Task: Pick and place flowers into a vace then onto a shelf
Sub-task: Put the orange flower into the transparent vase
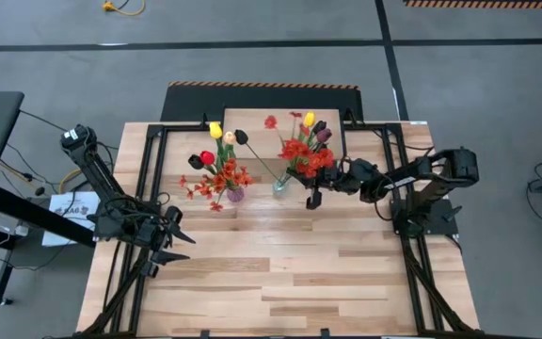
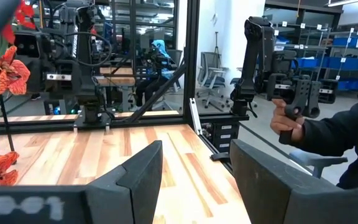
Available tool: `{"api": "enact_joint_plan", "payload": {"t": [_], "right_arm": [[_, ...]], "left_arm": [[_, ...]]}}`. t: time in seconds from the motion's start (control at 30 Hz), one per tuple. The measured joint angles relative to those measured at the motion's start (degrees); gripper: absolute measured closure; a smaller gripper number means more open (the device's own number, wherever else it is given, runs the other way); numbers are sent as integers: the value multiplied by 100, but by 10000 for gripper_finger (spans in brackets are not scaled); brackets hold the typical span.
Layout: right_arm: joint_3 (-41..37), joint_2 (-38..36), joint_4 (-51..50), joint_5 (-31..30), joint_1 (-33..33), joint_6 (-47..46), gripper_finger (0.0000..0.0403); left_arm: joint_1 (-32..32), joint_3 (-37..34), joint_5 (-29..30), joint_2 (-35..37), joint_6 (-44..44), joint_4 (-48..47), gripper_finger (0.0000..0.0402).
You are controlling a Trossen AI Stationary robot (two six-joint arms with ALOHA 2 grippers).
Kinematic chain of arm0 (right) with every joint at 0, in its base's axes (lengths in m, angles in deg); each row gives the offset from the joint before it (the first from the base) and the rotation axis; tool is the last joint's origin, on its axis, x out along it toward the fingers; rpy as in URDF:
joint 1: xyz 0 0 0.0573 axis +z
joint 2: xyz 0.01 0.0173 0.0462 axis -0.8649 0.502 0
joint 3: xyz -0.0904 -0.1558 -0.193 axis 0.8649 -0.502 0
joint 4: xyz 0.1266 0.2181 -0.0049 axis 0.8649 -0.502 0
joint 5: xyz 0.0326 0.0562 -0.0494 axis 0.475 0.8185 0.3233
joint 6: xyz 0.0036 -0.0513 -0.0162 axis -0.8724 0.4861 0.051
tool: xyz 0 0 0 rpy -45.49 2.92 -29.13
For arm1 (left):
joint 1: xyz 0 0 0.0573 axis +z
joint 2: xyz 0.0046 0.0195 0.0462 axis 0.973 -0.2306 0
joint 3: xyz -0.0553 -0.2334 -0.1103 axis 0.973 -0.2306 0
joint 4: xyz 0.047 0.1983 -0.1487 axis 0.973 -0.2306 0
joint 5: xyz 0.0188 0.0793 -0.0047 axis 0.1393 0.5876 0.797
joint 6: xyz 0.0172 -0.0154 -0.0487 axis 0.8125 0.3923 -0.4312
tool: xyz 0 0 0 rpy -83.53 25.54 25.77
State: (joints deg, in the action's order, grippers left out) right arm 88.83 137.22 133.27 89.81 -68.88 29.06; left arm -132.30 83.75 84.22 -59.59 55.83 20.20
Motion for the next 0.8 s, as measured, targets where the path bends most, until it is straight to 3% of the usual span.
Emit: {"api": "enact_joint_plan", "payload": {"t": [0.8], "right_arm": [[-3,1,-26,15,-202,107,401]], "left_arm": [[0,0,10,1,-7,-1,223]]}}
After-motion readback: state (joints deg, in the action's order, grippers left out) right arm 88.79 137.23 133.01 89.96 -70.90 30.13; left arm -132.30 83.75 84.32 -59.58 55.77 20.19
